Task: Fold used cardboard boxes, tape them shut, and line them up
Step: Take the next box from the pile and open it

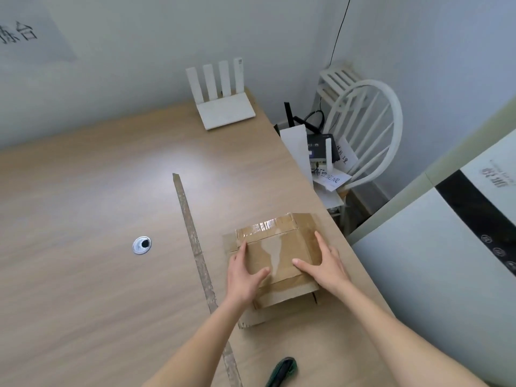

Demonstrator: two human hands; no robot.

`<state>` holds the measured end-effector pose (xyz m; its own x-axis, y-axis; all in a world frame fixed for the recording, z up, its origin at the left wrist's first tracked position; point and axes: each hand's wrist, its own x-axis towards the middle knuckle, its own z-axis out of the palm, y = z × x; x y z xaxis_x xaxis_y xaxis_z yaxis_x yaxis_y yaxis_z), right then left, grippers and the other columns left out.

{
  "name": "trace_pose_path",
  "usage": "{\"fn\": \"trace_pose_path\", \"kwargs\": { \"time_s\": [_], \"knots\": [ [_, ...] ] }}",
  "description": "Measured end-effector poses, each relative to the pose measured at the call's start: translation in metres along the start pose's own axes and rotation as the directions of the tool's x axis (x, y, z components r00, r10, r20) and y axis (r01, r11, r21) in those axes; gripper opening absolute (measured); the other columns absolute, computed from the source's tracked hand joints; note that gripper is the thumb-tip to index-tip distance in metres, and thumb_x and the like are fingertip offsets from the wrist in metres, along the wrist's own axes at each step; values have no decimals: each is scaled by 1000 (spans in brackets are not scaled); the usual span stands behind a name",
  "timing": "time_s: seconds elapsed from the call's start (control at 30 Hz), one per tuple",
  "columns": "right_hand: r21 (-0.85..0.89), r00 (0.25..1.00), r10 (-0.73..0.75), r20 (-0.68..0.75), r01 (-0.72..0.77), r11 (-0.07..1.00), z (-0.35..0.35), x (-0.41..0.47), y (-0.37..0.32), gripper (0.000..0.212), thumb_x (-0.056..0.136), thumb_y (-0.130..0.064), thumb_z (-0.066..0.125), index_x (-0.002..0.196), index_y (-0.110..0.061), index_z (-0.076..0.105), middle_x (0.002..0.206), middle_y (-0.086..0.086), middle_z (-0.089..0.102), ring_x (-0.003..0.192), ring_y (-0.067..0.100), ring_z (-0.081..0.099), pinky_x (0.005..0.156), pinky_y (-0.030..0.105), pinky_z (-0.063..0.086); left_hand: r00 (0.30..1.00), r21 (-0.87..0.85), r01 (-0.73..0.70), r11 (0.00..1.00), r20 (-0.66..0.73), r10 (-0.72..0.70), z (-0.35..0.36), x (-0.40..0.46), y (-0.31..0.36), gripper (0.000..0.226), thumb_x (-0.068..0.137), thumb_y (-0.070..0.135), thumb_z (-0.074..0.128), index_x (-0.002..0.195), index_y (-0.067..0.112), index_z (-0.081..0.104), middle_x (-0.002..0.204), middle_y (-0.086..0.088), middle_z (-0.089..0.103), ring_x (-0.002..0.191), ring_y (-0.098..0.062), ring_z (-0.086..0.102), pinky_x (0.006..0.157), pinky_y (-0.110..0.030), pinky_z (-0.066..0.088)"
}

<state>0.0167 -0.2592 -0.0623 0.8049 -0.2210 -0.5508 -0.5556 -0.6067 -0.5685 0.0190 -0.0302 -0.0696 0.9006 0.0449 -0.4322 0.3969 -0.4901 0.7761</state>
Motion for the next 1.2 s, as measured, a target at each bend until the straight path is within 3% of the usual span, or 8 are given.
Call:
{"fn": "trace_pose_path", "kwargs": {
  "time_s": [0.23, 0.37, 0.47, 0.57, 0.7, 0.87, 0.97, 1.2],
  "knots": [
    [147, 971, -238, 3, 235, 961, -6, -71, -71, 106, 71, -63, 81, 151, -62, 10, 156, 0, 33, 139, 20, 39, 109, 39, 37, 972, -56, -185, 981, -161, 174, -83, -43, 15, 105, 74, 25, 86, 155, 45, 21, 152, 16, 41, 137, -8, 42, 112, -32, 38],
    [222, 930, -366, -28, 363, 905, 13, -126, -116, 103, 70, -61, 84, 144, -71, 13, 155, -11, 38, 137, 15, 43, 113, 46, 41, 961, -237, -217, 947, -220, 165, -143, -81, 8, 103, 74, 23, 86, 148, 57, 23, 131, 14, 60, 106, -3, 65, 91, -27, 54],
    [235, 888, -459, -37, 454, 859, 38, -183, -151, 101, 73, -49, 87, 144, -70, 17, 137, -19, 51, 121, 0, 53, 101, 28, 49, 960, -314, -243, 918, -215, 180, -200, -119, -14, 101, 75, 31, 87, 150, 52, 24, 123, 11, 63, 92, -2, 69, 77, -22, 57],
    [248, 839, -543, 15, 523, 815, 66, -234, -183, 103, 74, -44, 88, 147, -65, 19, 127, -10, 56, 114, -2, 55, 84, 11, 48, 961, -373, -249, 894, -208, 181, -253, -158, -39, 98, 75, 42, 85, 152, 48, 25, 127, 7, 60, 98, -5, 68, 77, -19, 57],
    [286, 786, -616, 54, 579, 763, 95, -289, -215, 106, 66, -53, 91, 142, -72, 20, 127, 0, 57, 112, 13, 64, 95, 32, 55, 957, -489, -282, 825, -202, 208, -315, -204, -58, 97, 74, 48, 84, 151, 52, 25, 129, 12, 59, 111, 1, 59, 77, -12, 51],
    [316, 745, -658, 108, 602, 734, 118, -337, -239, 104, 73, -38, 90, 144, -69, 22, 126, 5, 58, 108, 11, 68, 84, 24, 56, 958, -576, -288, 765, -156, 243, -363, -245, -75, 73, 75, 43, 86, 136, 47, 47, 116, 12, 71, 107, -6, 66, 84, -23, 56],
    [300, 754, -645, 124, 591, 749, 128, -350, -241, 107, 68, -43, 93, 142, -72, 21, 129, 4, 56, 111, 15, 67, 93, 32, 57, 952, -588, -306, 749, -182, 246, -377, -262, -84, 71, 72, 42, 88, 132, 45, 50, 117, 10, 69, 102, -3, 68, 81, -22, 56],
    [269, 774, -608, 177, 556, 786, 154, -357, -230, 109, 63, -59, 91, 142, -72, 18, 141, -6, 49, 128, 17, 56, 110, 46, 46, 903, -353, -425, 833, -224, 366, -378, -279, -121, 97, 60, 44, 95, 138, 62, 39, 129, 14, 57, 115, -6, 60, 93, -29, 56]
  ]
}}
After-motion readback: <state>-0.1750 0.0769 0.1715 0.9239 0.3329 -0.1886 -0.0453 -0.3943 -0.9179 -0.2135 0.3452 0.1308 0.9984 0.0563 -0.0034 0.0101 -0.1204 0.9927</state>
